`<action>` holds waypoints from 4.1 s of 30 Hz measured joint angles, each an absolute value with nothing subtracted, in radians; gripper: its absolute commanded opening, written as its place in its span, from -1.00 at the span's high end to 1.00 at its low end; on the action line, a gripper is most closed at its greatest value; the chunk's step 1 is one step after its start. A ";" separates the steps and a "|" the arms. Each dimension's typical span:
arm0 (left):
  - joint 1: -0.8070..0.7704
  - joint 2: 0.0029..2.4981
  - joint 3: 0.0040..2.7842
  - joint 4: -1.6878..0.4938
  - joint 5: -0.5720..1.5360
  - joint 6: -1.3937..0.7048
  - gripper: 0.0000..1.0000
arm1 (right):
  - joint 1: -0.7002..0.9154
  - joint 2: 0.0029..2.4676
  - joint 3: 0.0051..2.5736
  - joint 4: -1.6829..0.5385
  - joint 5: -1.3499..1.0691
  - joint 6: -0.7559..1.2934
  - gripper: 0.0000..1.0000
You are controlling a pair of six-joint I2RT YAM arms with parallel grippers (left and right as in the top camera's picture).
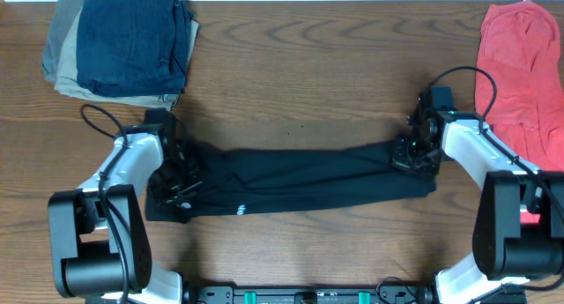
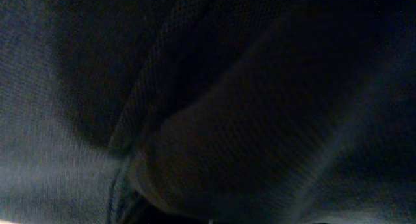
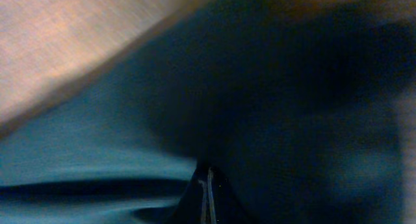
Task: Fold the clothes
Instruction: 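Regrasp both ends of the shirt strip and pull them apart, then fold the right end of the black strip leftward with the right gripper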
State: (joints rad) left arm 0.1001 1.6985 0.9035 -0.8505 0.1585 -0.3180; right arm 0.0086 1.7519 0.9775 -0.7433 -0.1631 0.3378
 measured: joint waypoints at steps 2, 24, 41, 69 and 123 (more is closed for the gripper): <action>0.120 1.702 0.923 -0.872 0.124 -0.318 0.88 | -0.001 1.714 0.969 -0.768 -0.151 0.340 0.98; 0.129 1.539 1.102 -1.101 0.107 -0.293 -0.96 | -0.233 1.467 0.970 -0.890 -0.237 0.173 -0.98; 0.129 1.490 1.102 -1.099 0.462 -0.054 -0.96 | -0.342 1.771 0.969 -0.873 -0.510 -0.033 -0.92; 0.129 1.490 1.102 -1.100 0.472 -0.047 -0.96 | -0.261 1.796 1.113 -1.045 -0.479 -0.013 0.98; 0.129 1.490 1.102 -1.093 0.472 -0.049 -0.96 | 0.391 1.700 1.229 -0.966 -0.291 0.216 0.97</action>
